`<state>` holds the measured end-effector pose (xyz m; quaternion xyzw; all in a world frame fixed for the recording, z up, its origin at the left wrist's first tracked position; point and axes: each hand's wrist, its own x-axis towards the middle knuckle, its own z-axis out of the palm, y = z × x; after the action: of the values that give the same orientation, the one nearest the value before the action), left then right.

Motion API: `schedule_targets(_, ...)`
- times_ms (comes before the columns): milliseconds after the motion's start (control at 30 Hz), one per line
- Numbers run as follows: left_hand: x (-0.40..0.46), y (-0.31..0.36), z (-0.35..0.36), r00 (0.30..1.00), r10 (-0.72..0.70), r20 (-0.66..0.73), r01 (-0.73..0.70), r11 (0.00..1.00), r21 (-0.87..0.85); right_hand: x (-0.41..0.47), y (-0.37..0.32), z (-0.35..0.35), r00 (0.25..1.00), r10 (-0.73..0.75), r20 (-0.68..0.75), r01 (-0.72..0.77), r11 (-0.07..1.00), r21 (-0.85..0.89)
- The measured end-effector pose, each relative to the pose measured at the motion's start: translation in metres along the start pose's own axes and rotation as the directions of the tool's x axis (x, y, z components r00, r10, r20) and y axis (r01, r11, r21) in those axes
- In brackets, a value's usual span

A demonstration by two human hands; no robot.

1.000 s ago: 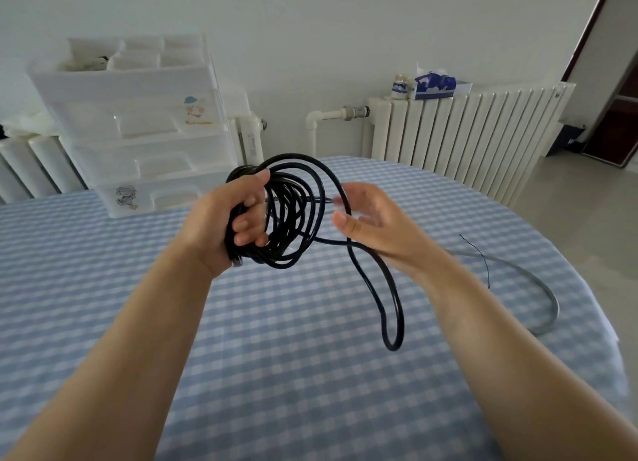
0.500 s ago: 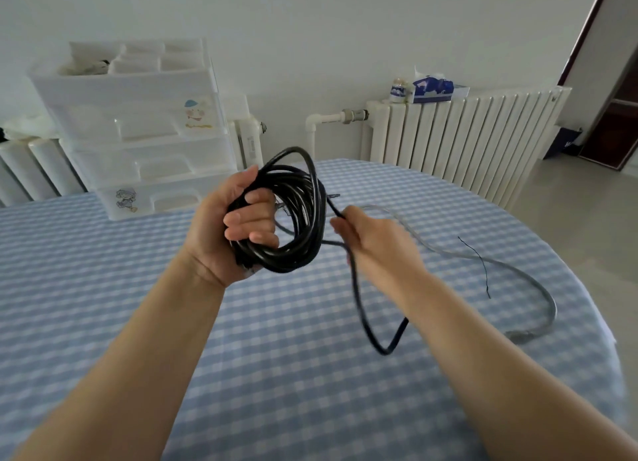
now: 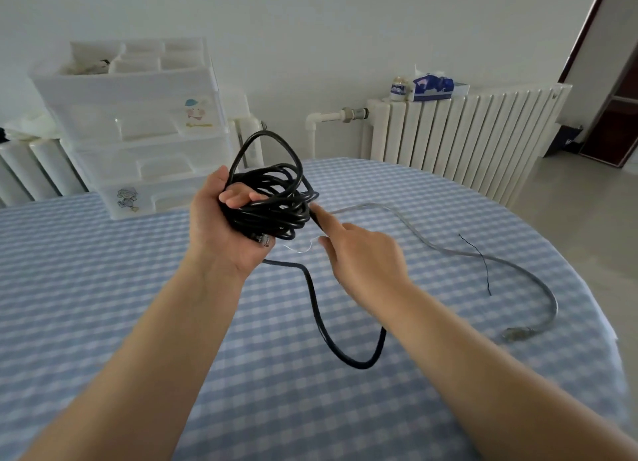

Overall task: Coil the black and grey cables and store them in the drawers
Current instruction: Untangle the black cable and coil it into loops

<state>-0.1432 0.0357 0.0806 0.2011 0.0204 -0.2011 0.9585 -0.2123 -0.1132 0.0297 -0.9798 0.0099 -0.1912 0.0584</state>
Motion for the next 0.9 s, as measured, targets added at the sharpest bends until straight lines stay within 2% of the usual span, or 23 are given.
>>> schedule_targets(67, 0.0, -0.003, -0.001, 0.999, 0.052, -0.014, -0.052, 0.999, 0.002, -0.001, 0.0, 0.001, 0.996, 0.025, 0.087, -0.03, 0.998, 0.057)
schedule_targets(133, -0.001, -0.005, -0.001, 0.993, 0.113, -0.015, -0.113, 0.994, -0.008, -0.005, -0.001, 0.003, 0.98, 0.052, 0.191, -0.104, 0.958, 0.269)
schedule_targets(233, -0.001, -0.003, 0.001, 0.98, 0.198, -0.027, -0.199, 0.979, -0.04, -0.003, -0.007, 0.015, 0.948, 0.042, 0.316, -0.244, 0.734, 0.634)
schedule_targets(300, 0.0, -0.002, 0.0, 0.97, 0.24, -0.031, -0.24, 0.971, 0.009, -0.001, -0.012, 0.019, 0.905, 0.037, 0.423, -0.362, 0.589, 0.723)
schedule_targets(333, -0.001, -0.003, 0.0, 0.967, 0.252, -0.02, -0.251, 0.967, 0.047, -0.002, -0.016, 0.017, 0.891, 0.025, 0.452, -0.379, 0.588, 0.715)
schedule_targets(367, -0.001, -0.006, -0.001, 0.964, 0.264, -0.01, -0.262, 0.961, 0.093, -0.004, -0.02, 0.015, 0.887, 0.021, 0.461, -0.359, 0.659, 0.661)
schedule_targets(433, -0.003, -0.013, 0.0, 0.959, 0.284, 0.005, -0.279, 0.94, 0.195, -0.008, -0.028, 0.009, 0.875, 0.078, 0.478, -0.279, 0.889, 0.364)
schedule_targets(467, -0.004, -0.017, 0.001, 0.958, 0.288, 0.013, -0.282, 0.929, 0.239, -0.011, -0.032, 0.007, 0.867, 0.133, 0.479, -0.239, 0.957, 0.167)
schedule_targets(500, -0.005, -0.02, 0.002, 0.957, 0.291, 0.021, -0.285, 0.919, 0.274, -0.013, -0.035, 0.007, 0.874, 0.166, 0.456, -0.188, 0.982, 0.003)
schedule_targets(567, -0.007, -0.023, 0.004, 0.95, 0.31, 0.034, -0.302, 0.89, 0.341, -0.017, -0.044, 0.003, 0.906, 0.172, 0.387, -0.118, 0.98, -0.161)
schedule_targets(667, -0.007, -0.027, 0.001, 0.915, 0.401, 0.04, -0.366, 0.785, 0.501, -0.019, -0.051, -0.001, 0.953, 0.105, 0.283, -0.054, 0.982, -0.181)
schedule_targets(733, -0.008, -0.03, -0.001, 0.878, 0.473, 0.078, -0.424, 0.691, 0.586, -0.023, -0.054, 0.002, 0.976, -0.01, 0.217, 0.039, 0.99, -0.132)
schedule_targets(800, -0.009, -0.033, -0.003, 0.845, 0.514, 0.149, -0.47, 0.578, 0.667, -0.026, -0.054, 0.009, 0.994, -0.09, 0.064, 0.097, 0.99, -0.103)
schedule_targets(867, -0.01, -0.034, -0.004, 0.823, 0.528, 0.209, -0.487, 0.468, 0.737, -0.027, -0.052, 0.012, 0.995, -0.093, -0.044, 0.094, 0.995, 0.019)
schedule_targets(900, -0.01, -0.035, -0.004, 0.81, 0.536, 0.236, -0.499, 0.421, 0.757, -0.026, -0.05, 0.013, 0.997, -0.079, -0.027, 0.082, 0.989, 0.124)
